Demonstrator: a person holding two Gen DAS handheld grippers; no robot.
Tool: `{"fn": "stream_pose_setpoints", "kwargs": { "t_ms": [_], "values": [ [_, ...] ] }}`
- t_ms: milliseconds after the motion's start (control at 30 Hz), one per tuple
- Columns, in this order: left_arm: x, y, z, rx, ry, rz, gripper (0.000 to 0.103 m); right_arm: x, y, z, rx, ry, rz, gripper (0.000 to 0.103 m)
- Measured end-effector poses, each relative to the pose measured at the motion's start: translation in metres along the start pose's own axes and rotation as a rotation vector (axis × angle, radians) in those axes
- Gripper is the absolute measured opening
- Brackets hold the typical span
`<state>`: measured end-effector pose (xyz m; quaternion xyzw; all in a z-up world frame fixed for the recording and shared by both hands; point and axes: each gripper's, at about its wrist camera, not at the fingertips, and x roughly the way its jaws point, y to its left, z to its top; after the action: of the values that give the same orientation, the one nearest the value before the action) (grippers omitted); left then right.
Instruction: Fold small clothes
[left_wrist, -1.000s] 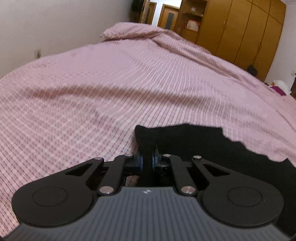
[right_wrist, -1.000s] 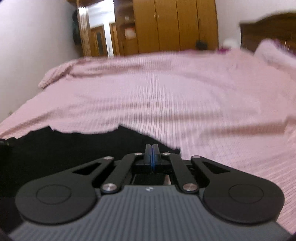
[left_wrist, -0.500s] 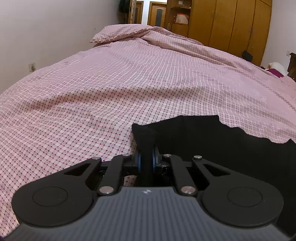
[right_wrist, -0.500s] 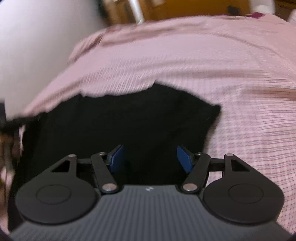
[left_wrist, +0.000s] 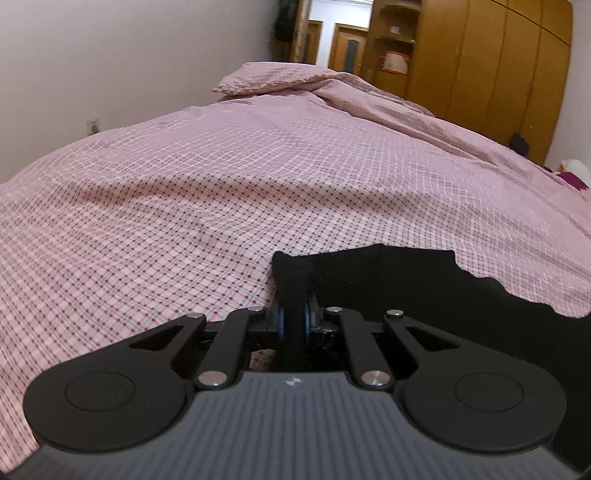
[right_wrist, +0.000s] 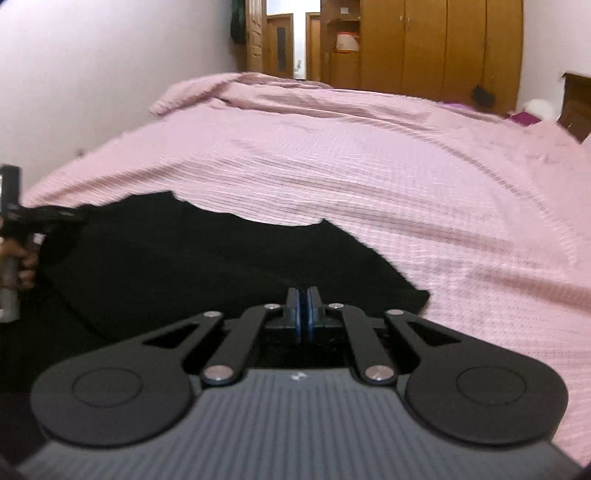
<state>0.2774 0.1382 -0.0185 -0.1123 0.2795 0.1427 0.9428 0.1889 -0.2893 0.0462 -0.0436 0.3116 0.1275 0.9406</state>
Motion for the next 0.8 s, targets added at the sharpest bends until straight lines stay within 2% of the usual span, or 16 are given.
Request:
{"fn": "stream_pose_setpoints", "kwargs": {
  "t_ms": [167, 267, 333, 367, 400, 467, 567, 800],
  "values": [
    [0.006, -0.007, -0.007, 0.036, -0.030, 0.042, 0.011, 0.055, -0.002, -0.019, -0.016, 0.125, -0.067, 0.007],
    [0.006, -0.010, -0.005, 0.068, -0.023, 0.048, 0.012, 0.067, -0.006, -0.032, 0.040, 0.099, -0.071, 0.009],
    [0.003, -0.010, -0.002, 0.103, -0.010, 0.040, 0.015, 0.060, -0.011, -0.030, 0.098, 0.091, -0.061, 0.010],
    [0.000, -0.009, 0.000, 0.119, -0.003, 0.036, 0.019, 0.056, -0.013, -0.030, 0.125, 0.087, -0.059, 0.015],
    [-0.005, -0.008, 0.003, 0.135, 0.004, 0.031, 0.021, 0.052, -0.016, -0.029, 0.152, 0.081, -0.064, 0.027],
    [-0.016, -0.005, 0.008, 0.151, 0.014, 0.018, 0.029, 0.039, -0.022, -0.029, 0.178, 0.053, -0.096, 0.038],
    [-0.037, 0.000, 0.013, 0.163, 0.037, 0.005, 0.036, 0.018, -0.026, -0.029, 0.204, 0.022, -0.088, 0.039],
    [-0.088, 0.007, 0.001, 0.242, 0.116, -0.042, 0.054, -0.017, -0.018, -0.057, 0.331, 0.065, -0.049, 0.039]
  ]
}}
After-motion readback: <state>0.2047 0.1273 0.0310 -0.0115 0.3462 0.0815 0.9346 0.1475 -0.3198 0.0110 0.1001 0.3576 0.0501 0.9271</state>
